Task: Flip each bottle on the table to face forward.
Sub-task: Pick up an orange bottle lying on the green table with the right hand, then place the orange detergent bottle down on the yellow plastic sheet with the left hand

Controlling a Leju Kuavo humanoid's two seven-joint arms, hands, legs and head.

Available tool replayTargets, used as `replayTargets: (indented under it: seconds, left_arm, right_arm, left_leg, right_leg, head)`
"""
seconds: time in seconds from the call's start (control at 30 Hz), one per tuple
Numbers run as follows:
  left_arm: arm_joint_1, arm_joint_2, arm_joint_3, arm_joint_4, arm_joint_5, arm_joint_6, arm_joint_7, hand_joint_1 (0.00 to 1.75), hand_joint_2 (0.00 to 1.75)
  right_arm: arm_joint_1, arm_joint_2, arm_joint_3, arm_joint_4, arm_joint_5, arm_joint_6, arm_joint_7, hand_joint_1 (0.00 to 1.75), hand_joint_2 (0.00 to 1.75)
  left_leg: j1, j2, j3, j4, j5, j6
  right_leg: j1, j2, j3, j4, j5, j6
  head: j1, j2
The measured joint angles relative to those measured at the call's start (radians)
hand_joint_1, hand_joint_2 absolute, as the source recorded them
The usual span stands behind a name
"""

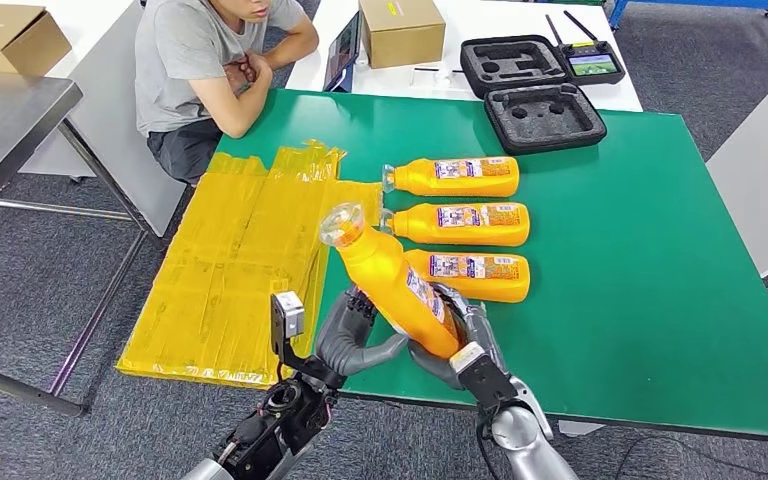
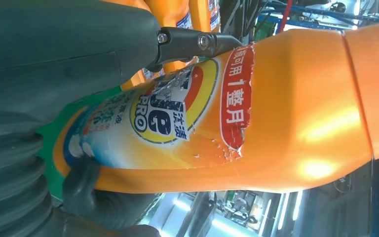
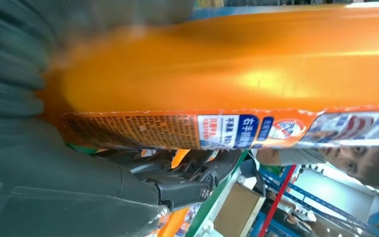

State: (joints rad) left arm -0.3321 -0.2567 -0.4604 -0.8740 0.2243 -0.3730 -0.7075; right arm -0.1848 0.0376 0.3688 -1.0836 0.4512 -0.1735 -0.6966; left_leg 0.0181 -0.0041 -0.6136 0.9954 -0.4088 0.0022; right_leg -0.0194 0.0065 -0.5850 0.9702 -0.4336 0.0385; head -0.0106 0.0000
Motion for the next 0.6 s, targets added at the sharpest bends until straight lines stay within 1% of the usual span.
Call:
replayTargets:
  seconds: [0.23,0.6]
  left_arm:
    - [-0.012,-0.001,0.007,0.015,0.0,0.02,0.001,0.0,1.75]
    - [-0.018,-0.002,0.022,0.021,-0.005,0.029,0.001,0.0,1.75]
  right_arm:
    - [-0.021,0.011,0.039,0.047,-0.014,-0.015,-0.001,1.74,1.75]
    - [-0.023,0.013,0.076,0.063,-0.016,-0.029,-0.003,1.74,1.75]
  left_leg:
    - [0.0,0.0,0.0,0.0,0.0,0.0]
    - [0.0,0.0,0.0,0.0,0.0,0.0]
  right_leg:
    - [0.0,0.0,0.0,0.0,0.0,0.0]
    - [0.0,0.0,0.0,0.0,0.0,0.0]
  head:
    - [0.0,0.0]
    - [0.0,0.0]
